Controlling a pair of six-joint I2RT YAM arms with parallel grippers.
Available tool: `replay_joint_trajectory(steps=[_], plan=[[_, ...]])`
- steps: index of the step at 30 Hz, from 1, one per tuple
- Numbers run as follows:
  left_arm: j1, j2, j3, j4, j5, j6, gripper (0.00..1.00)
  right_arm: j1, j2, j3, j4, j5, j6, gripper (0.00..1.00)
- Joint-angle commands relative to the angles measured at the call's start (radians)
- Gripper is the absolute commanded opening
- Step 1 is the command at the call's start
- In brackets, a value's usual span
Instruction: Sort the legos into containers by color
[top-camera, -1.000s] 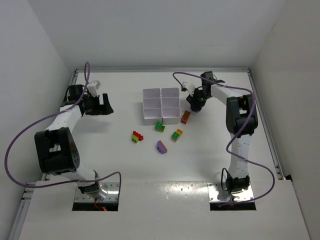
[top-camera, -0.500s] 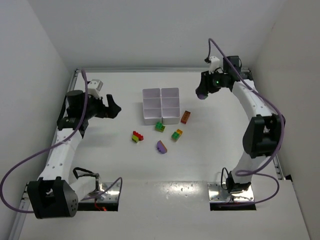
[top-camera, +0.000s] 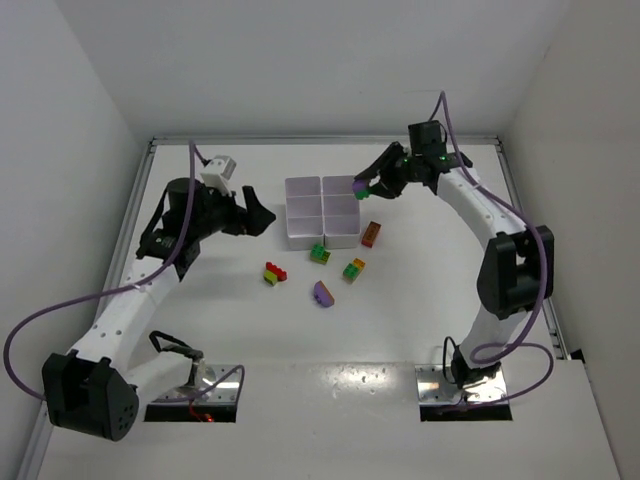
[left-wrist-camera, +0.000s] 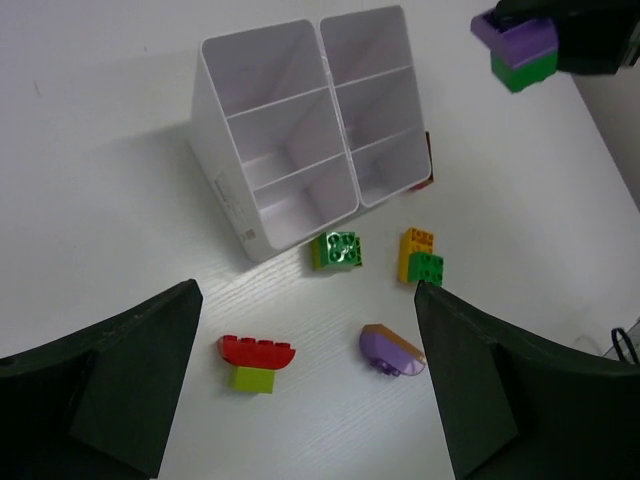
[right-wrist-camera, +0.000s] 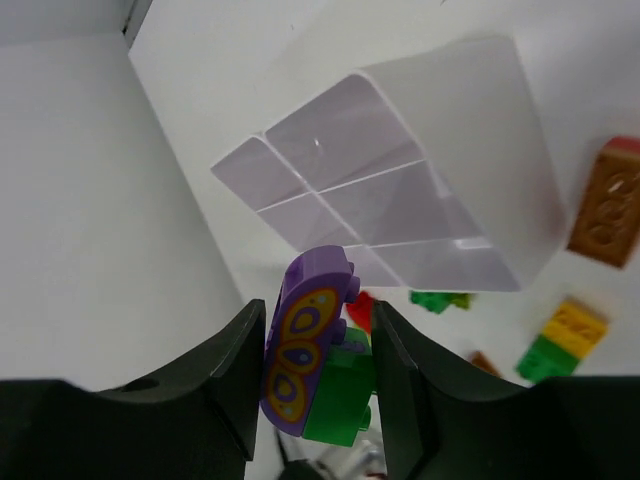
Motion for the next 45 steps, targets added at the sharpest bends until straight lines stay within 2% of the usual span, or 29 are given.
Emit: replay_joint_trajectory(steps=[1,3,9,15,23,37,45], plan=[[-0.037,0.023,0.049,0.068,-0.08,-0.13,0.95,0.068,0.028,0.051,0.055,0.0,0.326,0.0],[-0.086,0.046,0.087,0.077,-0.09,-0.197,1.0,0.094,0.048,0.098,0.066,0.025,0.39,0.0],[-0.177,0.167,0.193,0.139,-0.169,-0.322,1.0,0.183,0.123,0.253,-0.036,0.09,0.536,0.0],[-0.217,0.216,0.247,0.151,-0.239,-0.342,1.0,0.245,0.152,0.319,-0.099,0.123,0.619,0.0],[-0.217,0.268,0.319,0.151,-0.287,-0.322,1.0,0.288,0.172,0.364,-0.122,0.146,0.628,0.0],[-0.248,0.31,0.338,0.151,-0.287,-0.313,1.0,0.306,0.172,0.393,-0.109,0.175,0.628,0.0],[-0.257,0.319,0.338,0.151,-0.297,-0.322,0.89,0.306,0.181,0.402,-0.099,0.166,0.628,0.0]])
